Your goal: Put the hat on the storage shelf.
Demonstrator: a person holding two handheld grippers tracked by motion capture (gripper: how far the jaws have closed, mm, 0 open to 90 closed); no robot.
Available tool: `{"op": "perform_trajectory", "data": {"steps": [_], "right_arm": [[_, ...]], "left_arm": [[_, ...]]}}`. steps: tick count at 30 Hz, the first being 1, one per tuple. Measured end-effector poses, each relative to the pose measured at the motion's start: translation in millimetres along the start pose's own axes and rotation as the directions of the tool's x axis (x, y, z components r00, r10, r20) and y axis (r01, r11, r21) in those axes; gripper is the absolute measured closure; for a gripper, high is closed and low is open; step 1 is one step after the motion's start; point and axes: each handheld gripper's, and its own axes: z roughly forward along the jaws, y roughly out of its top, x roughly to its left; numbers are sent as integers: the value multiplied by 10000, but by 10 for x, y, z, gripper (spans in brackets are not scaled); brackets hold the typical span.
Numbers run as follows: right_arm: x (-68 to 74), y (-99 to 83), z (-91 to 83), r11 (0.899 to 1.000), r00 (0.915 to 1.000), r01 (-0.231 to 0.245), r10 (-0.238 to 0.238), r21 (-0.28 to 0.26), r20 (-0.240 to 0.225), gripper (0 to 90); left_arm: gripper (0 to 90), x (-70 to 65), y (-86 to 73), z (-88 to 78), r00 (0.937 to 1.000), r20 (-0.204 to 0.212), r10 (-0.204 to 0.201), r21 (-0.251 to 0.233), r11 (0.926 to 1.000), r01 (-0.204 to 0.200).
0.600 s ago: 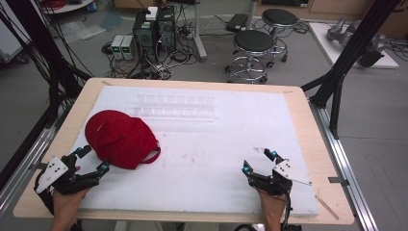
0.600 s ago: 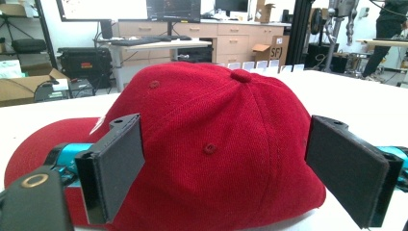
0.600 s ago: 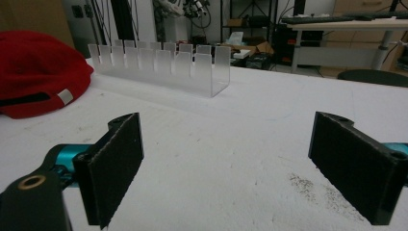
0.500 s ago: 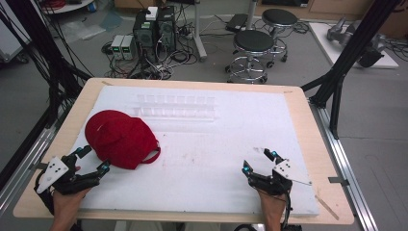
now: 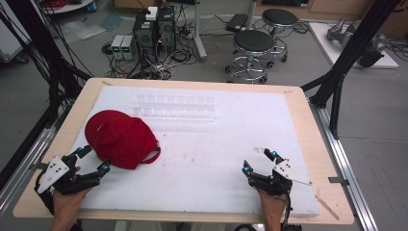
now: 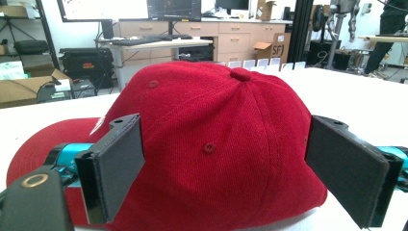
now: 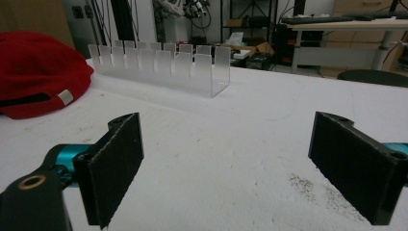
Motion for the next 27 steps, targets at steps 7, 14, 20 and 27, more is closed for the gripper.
{"op": "perform_trajectory", "data": {"steps": [7,14,20,27], "right_arm": [[-7,2,2,10000,10000,-4,4,3,-14,109],[-9,2,3,10000,10000,-68,68,45,-10,109],[-8,2,5,10000,10000,3,-3,24,-32,109],[-6,2,4,10000,10000,-40,40,29,-22,109]], "left_arm": [[141,6,5,5,10000,-23,-42,52,10000,42],[142,7,38,29,9998,156,-93,358,9993,88],[142,48,140,52,9992,300,275,513,9983,-291],[142,254,236,146,9977,367,564,1362,9888,-609]]}}
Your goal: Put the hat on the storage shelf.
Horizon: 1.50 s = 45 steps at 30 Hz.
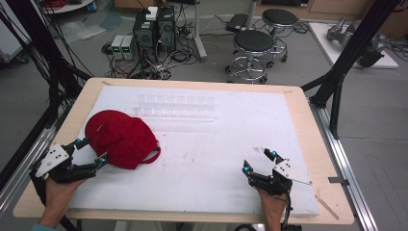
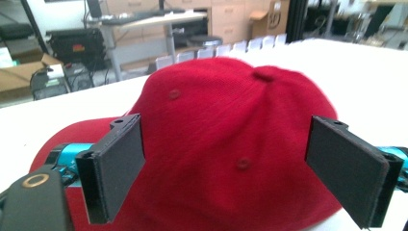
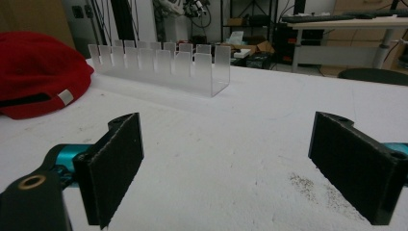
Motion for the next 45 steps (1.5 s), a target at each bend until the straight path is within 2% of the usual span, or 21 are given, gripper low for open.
{"op": "perform_trajectory", "data": {"steps": [7,11,13,15,21,25,26,27,32,34,35,37,38,42,45], "right_arm": [[5,0,0,10000,10000,36,-36,-2,28,109],[8,0,-1,10000,10000,34,-34,21,24,110],[9,0,-2,10000,10000,31,-31,20,28,109],[0,-1,-3,10000,10000,63,-63,-44,13,109],[6,-2,-5,10000,10000,47,-47,-30,25,110],[8,-2,-6,10000,10000,63,-63,-39,7,110],[8,-2,-5,10000,10000,72,-72,-38,17,110],[8,-2,-5,10000,10000,72,-72,-38,17,110],[8,-2,-5,10000,10000,92,-91,-40,20,110],[7,-2,-2,9999,9999,145,-145,-63,24,110],[10,-2,-3,9999,9999,121,-121,-54,13,110],[12,-1,-4,9999,9999,113,-113,-32,15,110],[12,-1,-4,9999,9999,113,-113,-32,15,110],[8,-2,-3,9999,9999,143,-142,-64,19,110],[9,-2,-4,9999,9999,112,-112,-46,28,110]], "left_arm": [[142,108,123,49,9995,268,187,329,9993,-196],[143,158,200,101,9977,581,340,768,9963,-384],[148,190,220,146,9964,769,368,1230,9913,-461],[178,239,231,204,9950,901,433,1999,9779,-606],[238,277,229,230,9913,1211,511,2341,9690,-785],[263,319,228,229,9914,1224,467,2375,9685,-749],[340,325,231,224,9907,1272,484,2377,9682,-778],[340,330,233,220,9898,1317,543,2377,9676,-847],[483,364,236,223,9828,1779,500,2474,9644,-939],[550,364,234,228,9827,1778,513,2472,9643,-951],[550,365,232,233,9813,1846,545,2462,9641,-999],[670,359,231,246,9799,1917,550,2474,9635,-1025],[670,358,232,249,9786,1980,566,2501,9624,-1062],[827,324,233,273,9805,1872,603,2617,9590,-1089],[862,303,241,282,9859,1662,212,2839,9564,-684]]}}
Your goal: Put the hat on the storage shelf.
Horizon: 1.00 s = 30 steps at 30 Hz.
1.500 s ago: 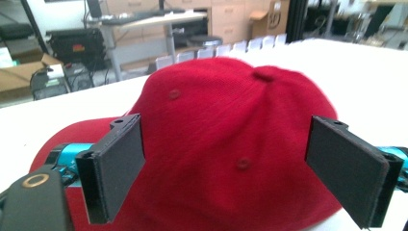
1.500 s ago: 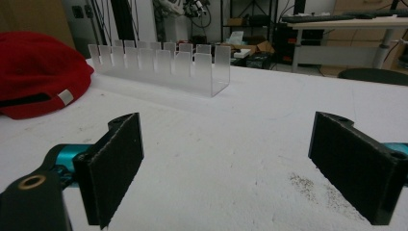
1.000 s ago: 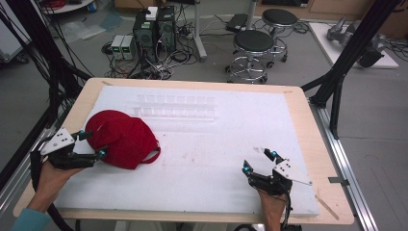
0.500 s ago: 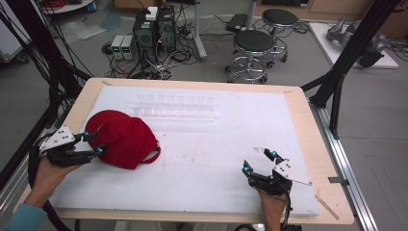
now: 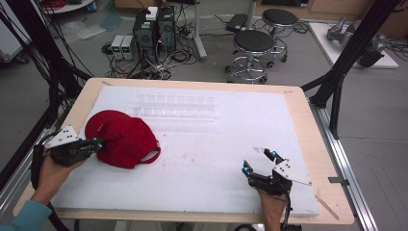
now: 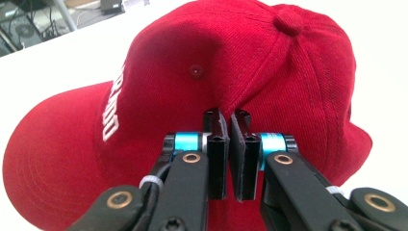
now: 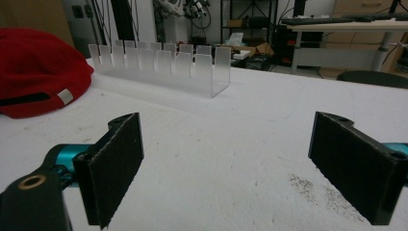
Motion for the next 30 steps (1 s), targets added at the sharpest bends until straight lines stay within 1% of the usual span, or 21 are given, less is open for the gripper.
{"op": "perform_trajectory", "data": {"steps": [1,3,4,10,11,12,13,15,16,17,18,19,20,21,23,24,26,27,29,30], "right_arm": [[0,0,0,10000,10000,-15,15,3,3,110],[-2,0,0,10000,10000,-8,8,-7,-4,110],[-3,0,0,10000,10000,-1,1,-3,-4,110],[-1,0,1,10000,10000,-10,10,4,5,110],[-1,0,1,10000,10000,-10,10,4,5,110],[2,0,0,10000,10000,-45,45,26,-3,110],[1,0,2,10000,10000,4,-4,22,-6,110],[1,1,2,10000,10000,16,-16,22,-4,110],[1,1,2,10000,10000,22,-22,23,-2,110],[1,1,3,10000,10000,19,-19,24,0,110],[1,1,3,10000,10000,19,-19,24,0,110],[3,1,2,10000,10000,19,-19,25,-6,110],[3,1,2,10000,10000,19,-19,25,-6,110],[2,1,2,10000,10000,29,-29,27,-3,110],[2,1,4,10000,10000,11,-12,26,17,110],[2,1,4,10000,10000,11,-12,26,17,110],[3,1,3,10000,10000,27,-27,37,18,110],[2,1,4,10000,10000,25,-25,33,8,110],[2,1,3,10000,10000,18,-18,34,5,110],[2,1,3,10000,10000,18,-18,36,1,110]], "left_arm": [[866,0,0,0,10000,0,0,0,10000,0],[868,-11,8,-3,9995,-95,-311,-10,9995,311],[870,-10,11,-5,9994,-110,-335,-1,9994,335],[874,-26,22,-11,9961,-228,-858,-44,9963,857],[874,-27,25,-14,9959,-261,-866,-31,9962,866],[875,-34,30,-18,9947,-314,-981,-18,9952,981],[875,-34,30,-18,9947,-314,-981,-18,9952,981],[875,-42,37,-19,9923,-396,-1170,-19,9931,1170],[875,-52,49,-23,9893,-483,-1375,-2,9905,1377],[876,-52,49,-23,9893,-483,-1375,-2,9905,1377],[876,-61,56,-24,9874,-526,-1493,3,9888,1495],[875,-86,73,-26,9842,-581,-1675,8,9858,1678],[876,-86,73,-26,9842,-581,-1675,8,9858,1678],[876,-103,90,-29,9824,-606,-1766,40,9842,1771],[876,-126,111,-28,9801,-546,-1907,55,9815,1913],[876,-148,126,-26,9783,-585,-1986,16,9800,1990],[877,-186,157,-23,9761,-499,-2115,31,9773,2119],[876,-209,173,-22,9758,-468,-2137,40,9768,2142],[877,-282,213,-6,9771,-262,-2113,22,9774,2114],[876,-282,213,-6,9771,-262,-2113,22,9774,2114]]}}
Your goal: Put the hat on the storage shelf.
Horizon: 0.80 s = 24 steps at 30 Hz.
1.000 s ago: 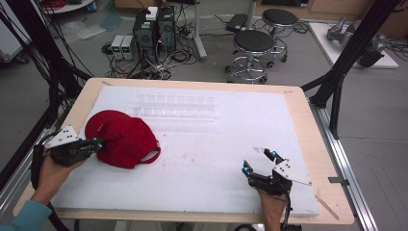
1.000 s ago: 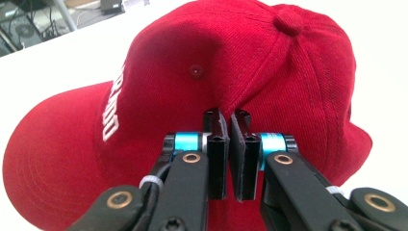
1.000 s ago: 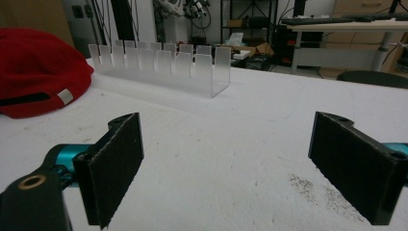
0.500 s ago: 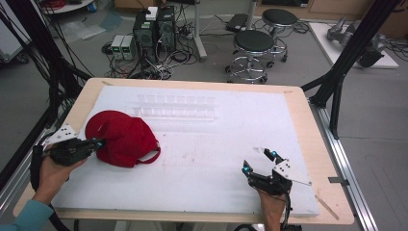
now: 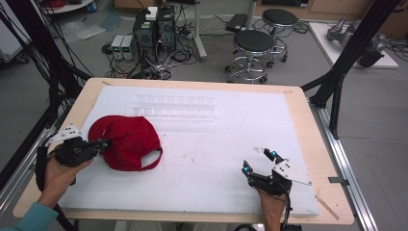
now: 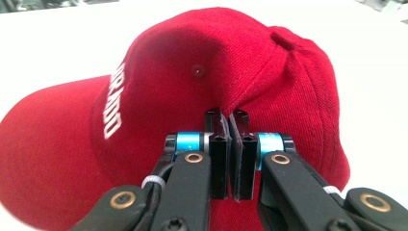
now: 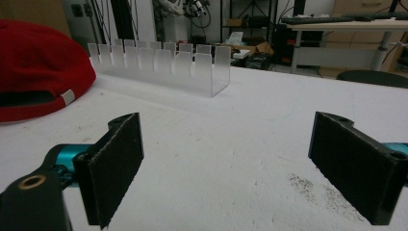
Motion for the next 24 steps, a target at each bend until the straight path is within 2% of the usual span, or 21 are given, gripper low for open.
{"op": "perform_trajectory", "data": {"steps": [6,12,16,22,24], "right_arm": [[0,0,0,10000,10000,8,-8,-9,-12,110],[-1,0,0,10000,10000,-7,7,-8,-11,110],[0,-1,0,10000,10000,8,-8,-14,-13,110],[2,0,-1,10000,10000,-11,11,-4,-18,110],[2,0,-1,10000,10000,0,0,4,-15,110]], "left_arm": [[876,-144,49,35,9992,361,-163,-40,9999,164],[876,-296,95,78,9959,828,-367,9,9993,367],[876,-409,131,116,9944,978,-393,26,9992,392],[876,-612,195,216,9864,1546,-558,38,9984,559],[876,-659,214,249,9812,1812,-664,72,9978,662]]}}
